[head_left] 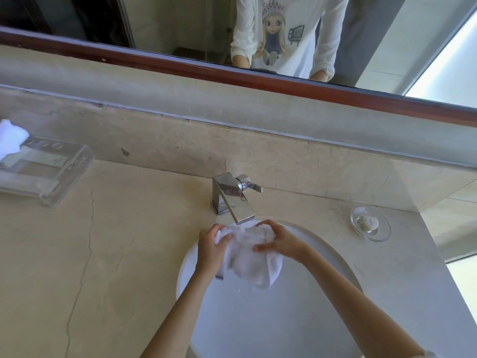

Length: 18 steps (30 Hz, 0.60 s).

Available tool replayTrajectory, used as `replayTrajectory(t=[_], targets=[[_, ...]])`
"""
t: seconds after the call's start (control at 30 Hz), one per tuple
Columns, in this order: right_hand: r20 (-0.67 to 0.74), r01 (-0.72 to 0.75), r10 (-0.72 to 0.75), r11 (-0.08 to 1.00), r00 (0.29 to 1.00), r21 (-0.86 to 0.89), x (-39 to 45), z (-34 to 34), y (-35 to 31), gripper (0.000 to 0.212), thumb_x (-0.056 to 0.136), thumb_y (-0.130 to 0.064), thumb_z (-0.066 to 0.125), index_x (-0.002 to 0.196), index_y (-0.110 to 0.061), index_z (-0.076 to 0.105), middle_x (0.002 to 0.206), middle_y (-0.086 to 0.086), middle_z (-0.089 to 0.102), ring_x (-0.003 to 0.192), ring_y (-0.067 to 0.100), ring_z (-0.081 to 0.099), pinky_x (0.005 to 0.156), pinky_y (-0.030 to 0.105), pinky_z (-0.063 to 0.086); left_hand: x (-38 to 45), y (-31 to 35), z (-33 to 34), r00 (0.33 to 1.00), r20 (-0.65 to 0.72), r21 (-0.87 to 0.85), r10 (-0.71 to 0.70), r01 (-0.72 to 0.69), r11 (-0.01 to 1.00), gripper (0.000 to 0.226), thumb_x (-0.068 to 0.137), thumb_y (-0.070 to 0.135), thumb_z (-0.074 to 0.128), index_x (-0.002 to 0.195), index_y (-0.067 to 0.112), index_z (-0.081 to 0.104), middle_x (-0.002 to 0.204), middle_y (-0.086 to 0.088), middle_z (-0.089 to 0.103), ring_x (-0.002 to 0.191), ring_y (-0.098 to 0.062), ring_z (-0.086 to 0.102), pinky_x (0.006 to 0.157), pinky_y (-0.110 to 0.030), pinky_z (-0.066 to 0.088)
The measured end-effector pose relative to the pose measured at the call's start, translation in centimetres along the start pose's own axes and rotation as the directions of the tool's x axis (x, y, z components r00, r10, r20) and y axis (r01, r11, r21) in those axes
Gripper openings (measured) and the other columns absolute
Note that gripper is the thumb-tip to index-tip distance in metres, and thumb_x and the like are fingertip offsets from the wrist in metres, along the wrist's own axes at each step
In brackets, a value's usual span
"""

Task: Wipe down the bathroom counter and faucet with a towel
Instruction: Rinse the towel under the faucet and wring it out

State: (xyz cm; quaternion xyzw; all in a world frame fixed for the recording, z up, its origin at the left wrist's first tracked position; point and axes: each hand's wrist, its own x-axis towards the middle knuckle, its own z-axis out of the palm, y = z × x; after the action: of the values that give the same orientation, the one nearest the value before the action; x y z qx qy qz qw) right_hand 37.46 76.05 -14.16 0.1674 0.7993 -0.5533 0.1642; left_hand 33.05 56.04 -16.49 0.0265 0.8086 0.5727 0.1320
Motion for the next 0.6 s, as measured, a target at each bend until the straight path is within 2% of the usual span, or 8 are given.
replayTrajectory(t=[0.07, 0.13, 0.2, 0.3, 0.4, 0.5, 0.57, 0.6], targets=[[-0.070, -0.004, -0.012, 0.976, 0.997, -0.217, 0.1, -0.3, 0.1, 0.034, 0.059, -0.041, 0.080, 0.086, -0.037, 0.060, 0.091, -0.005, 0.065, 0.087, 0.012, 0.060, 0.078, 0.026, 0.048, 0.5, 0.7, 0.4, 0.998, 0.038, -0.064, -0.045, 0.047, 0.997, 0.026, 0.066, 0.038, 0.070, 0.077, 0.015, 0.063, 0.085, -0.009, 0.056, 0.080, -0.020, 0.048, 0.053, -0.010, 0.035], [-0.149, -0.053, 0.025, 0.981, 0.988, -0.186, 0.0, -0.6, 0.2, 0.021, 0.071, -0.041, 0.077, 0.074, -0.032, 0.059, 0.079, -0.005, 0.061, 0.075, 0.011, 0.056, 0.070, 0.025, 0.043, 0.5, 1.8, 1.1, 0.971, 0.171, -0.252, -0.168, 0.208, 0.945, 0.025, 0.066, 0.039, 0.068, 0.074, 0.018, 0.057, 0.076, -0.002, 0.052, 0.070, -0.019, 0.048, 0.057, -0.018, 0.042], [-0.191, -0.077, 0.064, 0.995, 0.979, -0.062, -0.3, -0.7, 0.2, 0.029, 0.076, -0.042, 0.075, 0.067, -0.022, 0.055, 0.068, -0.004, 0.055, 0.066, 0.011, 0.051, 0.064, 0.026, 0.039, 0.6, 2.4, 2.2, 0.903, 0.253, -0.373, -0.348, 0.423, 0.825, 0.012, 0.080, 0.028, 0.065, 0.083, 0.019, 0.057, 0.082, -0.002, 0.055, 0.072, -0.021, 0.054, 0.069, -0.032, 0.051], [-0.286, -0.065, 0.062, 0.998, 0.956, -0.001, -0.7, 0.8, -1.1, 0.037, 0.077, -0.044, 0.073, 0.060, -0.018, 0.050, 0.057, -0.006, 0.048, 0.057, 0.010, 0.046, 0.055, 0.024, 0.035, 1.0, 2.9, 3.8, 0.858, 0.210, -0.415, -0.468, 0.512, 0.752, 0.009, 0.087, 0.032, 0.057, 0.095, 0.026, 0.059, 0.097, 0.000, 0.063, 0.090, -0.022, 0.062, 0.079, -0.042, 0.055], [-0.362, -0.026, -0.011, 0.995, 0.932, -0.098, -0.8, 3.3, -3.1, 0.042, 0.067, -0.061, 0.057, 0.065, -0.019, 0.062, 0.060, -0.003, 0.061, 0.063, 0.014, 0.058, 0.058, 0.026, 0.044, 1.3, 3.1, 4.7, 0.829, 0.166, -0.442, -0.534, 0.547, 0.711, 0.018, 0.083, 0.035, 0.057, 0.095, 0.023, 0.063, 0.105, -0.006, 0.069, 0.095, -0.027, 0.065, 0.080, -0.041, 0.055], [-0.358, -0.031, -0.048, 0.977, 0.933, -0.212, -0.2, 5.1, -4.9, 0.028, 0.070, -0.043, 0.043, 0.064, -0.019, 0.056, 0.068, 0.008, 0.060, 0.069, 0.029, 0.053, 0.057, 0.029, 0.041, 1.3, 3.2, 4.6, 0.766, 0.285, -0.583, -0.576, 0.616, 0.530, 0.038, 0.076, 0.048, 0.059, 0.098, 0.018, 0.068, 0.104, -0.009, 0.072, 0.092, -0.028, 0.067, 0.076, -0.035, 0.053], [-0.370, -0.122, 0.013, 0.954, 0.929, -0.273, 0.3, 5.7, -5.9, 0.019, 0.072, -0.030, 0.043, 0.061, -0.016, 0.050, 0.068, 0.011, 0.056, 0.066, 0.030, 0.046, 0.054, 0.027, 0.036, 1.4, 3.1, 4.2, 0.738, 0.390, -0.645, -0.550, 0.646, 0.408, 0.057, 0.073, 0.062, 0.058, 0.104, 0.016, 0.069, 0.104, -0.009, 0.071, 0.096, -0.028, 0.066, 0.081, -0.036, 0.051], [-0.350, -0.147, 0.037, 0.944, 0.936, -0.294, 0.7, 5.9, -6.1, 0.018, 0.073, -0.026, 0.042, 0.063, -0.015, 0.052, 0.070, 0.012, 0.058, 0.068, 0.030, 0.045, 0.054, 0.028, 0.037, 1.2, 3.2, 3.9, 0.740, 0.423, -0.664, -0.523, 0.646, 0.378, 0.057, 0.075, 0.064, 0.056, 0.104, 0.016, 0.068, 0.103, -0.009, 0.070, 0.096, -0.029, 0.066, 0.082, -0.038, 0.051]])
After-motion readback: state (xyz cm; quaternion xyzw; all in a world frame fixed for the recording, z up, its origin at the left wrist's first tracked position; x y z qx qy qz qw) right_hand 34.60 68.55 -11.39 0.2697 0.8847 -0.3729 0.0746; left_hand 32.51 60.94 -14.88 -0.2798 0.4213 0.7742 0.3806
